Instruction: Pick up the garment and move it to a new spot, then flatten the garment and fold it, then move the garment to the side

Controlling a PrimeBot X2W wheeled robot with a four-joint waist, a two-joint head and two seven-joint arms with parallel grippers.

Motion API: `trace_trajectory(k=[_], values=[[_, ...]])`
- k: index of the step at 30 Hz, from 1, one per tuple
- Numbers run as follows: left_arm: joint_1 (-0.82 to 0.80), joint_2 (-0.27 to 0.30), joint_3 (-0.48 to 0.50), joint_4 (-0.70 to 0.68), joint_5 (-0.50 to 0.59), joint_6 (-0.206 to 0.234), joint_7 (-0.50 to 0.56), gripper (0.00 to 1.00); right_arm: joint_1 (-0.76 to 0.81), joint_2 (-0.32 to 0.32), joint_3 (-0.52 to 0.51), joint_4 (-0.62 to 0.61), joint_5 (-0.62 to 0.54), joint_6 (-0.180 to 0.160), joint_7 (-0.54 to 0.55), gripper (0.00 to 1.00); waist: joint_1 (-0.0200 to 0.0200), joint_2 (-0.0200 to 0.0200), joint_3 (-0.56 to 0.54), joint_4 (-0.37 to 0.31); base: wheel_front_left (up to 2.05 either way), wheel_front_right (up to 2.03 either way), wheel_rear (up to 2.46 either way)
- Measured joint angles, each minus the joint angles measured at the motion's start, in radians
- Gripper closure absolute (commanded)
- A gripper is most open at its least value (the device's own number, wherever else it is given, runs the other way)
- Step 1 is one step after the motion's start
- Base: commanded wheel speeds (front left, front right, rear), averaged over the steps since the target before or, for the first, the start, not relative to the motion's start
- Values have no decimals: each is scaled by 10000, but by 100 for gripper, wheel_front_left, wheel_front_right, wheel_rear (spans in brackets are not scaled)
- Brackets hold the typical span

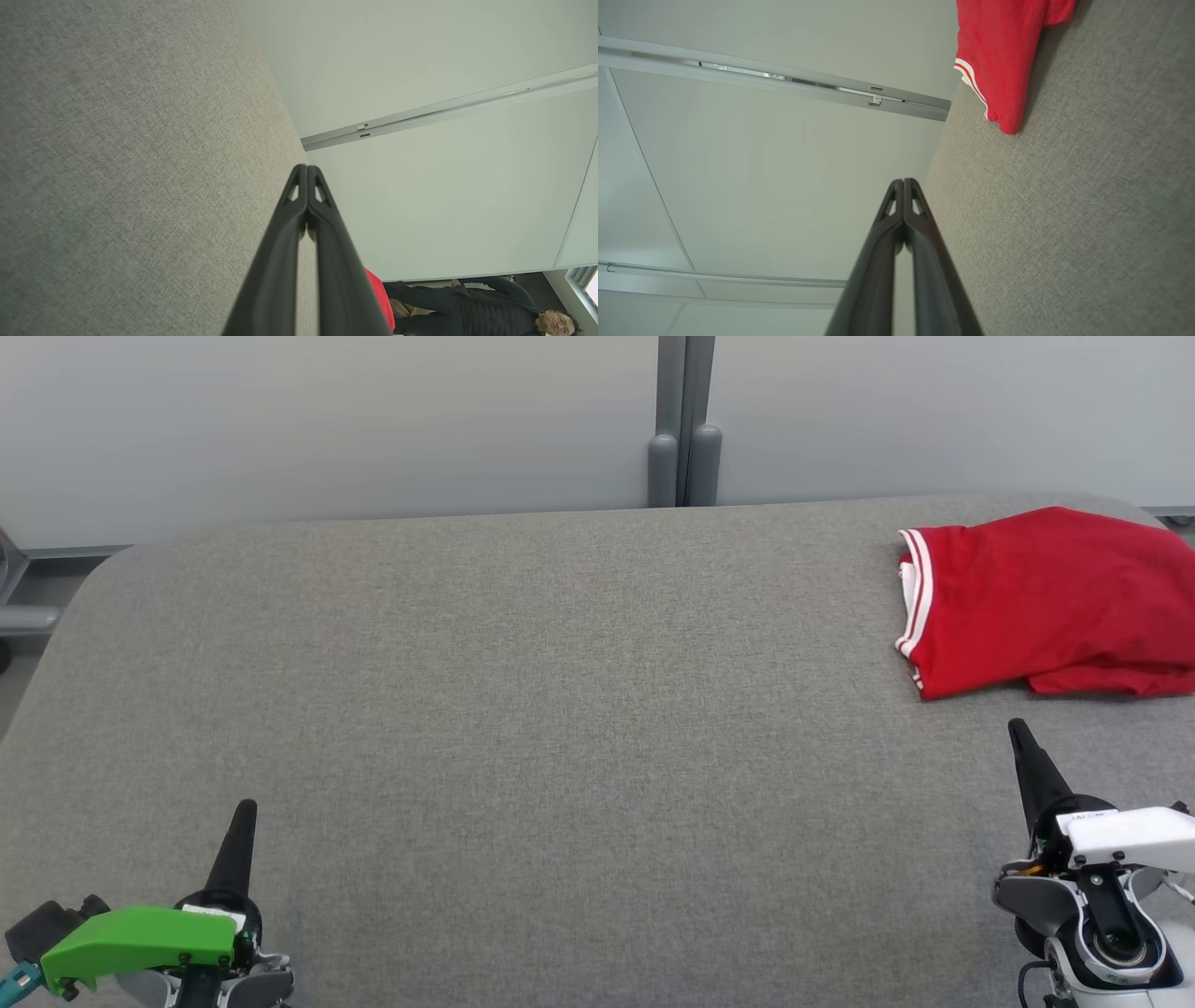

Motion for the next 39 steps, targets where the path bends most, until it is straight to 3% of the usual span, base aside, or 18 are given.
trace_trajectory(k=[17,39], values=[[-341,-284,477,115,-1728,-355,497,100,-204,412,-702,63,1776,332,504,100,0,0,22,-51,0,0,0],[-361,-357,566,211,-1778,-362,537,100,-259,420,-775,104,1841,420,575,100,0,0,18,-50,0,0,0]])
